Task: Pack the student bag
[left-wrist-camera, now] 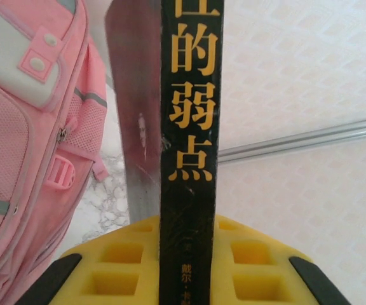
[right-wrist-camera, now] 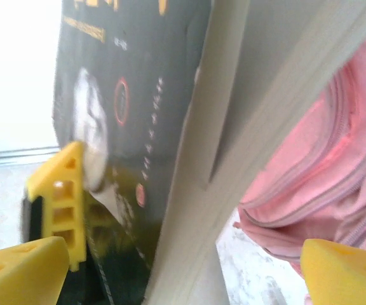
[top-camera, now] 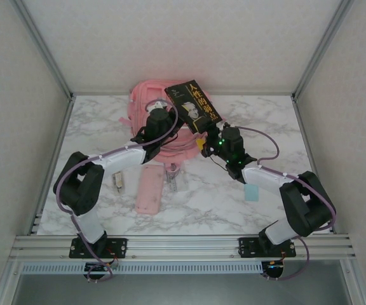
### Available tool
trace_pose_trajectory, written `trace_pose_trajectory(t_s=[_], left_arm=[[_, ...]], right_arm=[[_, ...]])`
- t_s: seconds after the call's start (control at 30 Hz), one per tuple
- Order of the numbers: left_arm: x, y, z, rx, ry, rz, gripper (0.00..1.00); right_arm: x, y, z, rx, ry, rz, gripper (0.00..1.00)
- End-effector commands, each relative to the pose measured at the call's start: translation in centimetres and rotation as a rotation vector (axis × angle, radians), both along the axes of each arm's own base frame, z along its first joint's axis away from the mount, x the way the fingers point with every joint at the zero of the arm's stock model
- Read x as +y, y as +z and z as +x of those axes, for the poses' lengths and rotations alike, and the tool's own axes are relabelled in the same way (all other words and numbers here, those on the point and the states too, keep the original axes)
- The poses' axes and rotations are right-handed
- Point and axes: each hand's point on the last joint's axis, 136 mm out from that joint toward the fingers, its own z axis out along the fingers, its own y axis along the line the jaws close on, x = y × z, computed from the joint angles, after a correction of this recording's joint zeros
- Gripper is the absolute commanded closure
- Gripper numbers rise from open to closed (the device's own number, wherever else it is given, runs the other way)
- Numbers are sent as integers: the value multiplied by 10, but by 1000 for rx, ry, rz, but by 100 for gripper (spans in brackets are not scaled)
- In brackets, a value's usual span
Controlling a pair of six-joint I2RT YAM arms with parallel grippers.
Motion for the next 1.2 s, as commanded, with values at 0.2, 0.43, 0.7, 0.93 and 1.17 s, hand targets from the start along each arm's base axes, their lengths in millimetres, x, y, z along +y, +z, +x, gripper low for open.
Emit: trace_pose_trajectory(t_s=[0.2, 0.43, 0.7, 0.93, 1.17], left_arm=[[-2, 28, -13, -36, -41, -120, 97], [-7, 9, -20, 2, -185, 129, 12], [18, -52, -28, 24, -441, 801, 15], [10, -97, -14, 61, -614, 1049, 24], [8, -133, 7, 105, -632, 1234, 22]], right_arm=[[-14, 15, 25, -92, -83, 41, 92], [-50, 11, 27, -103, -118, -55, 100], [-121, 9, 11, -79, -110, -337, 100], [-190, 13, -21, -53, -177, -508, 100], [-231, 25, -48, -66, -239, -592, 100]])
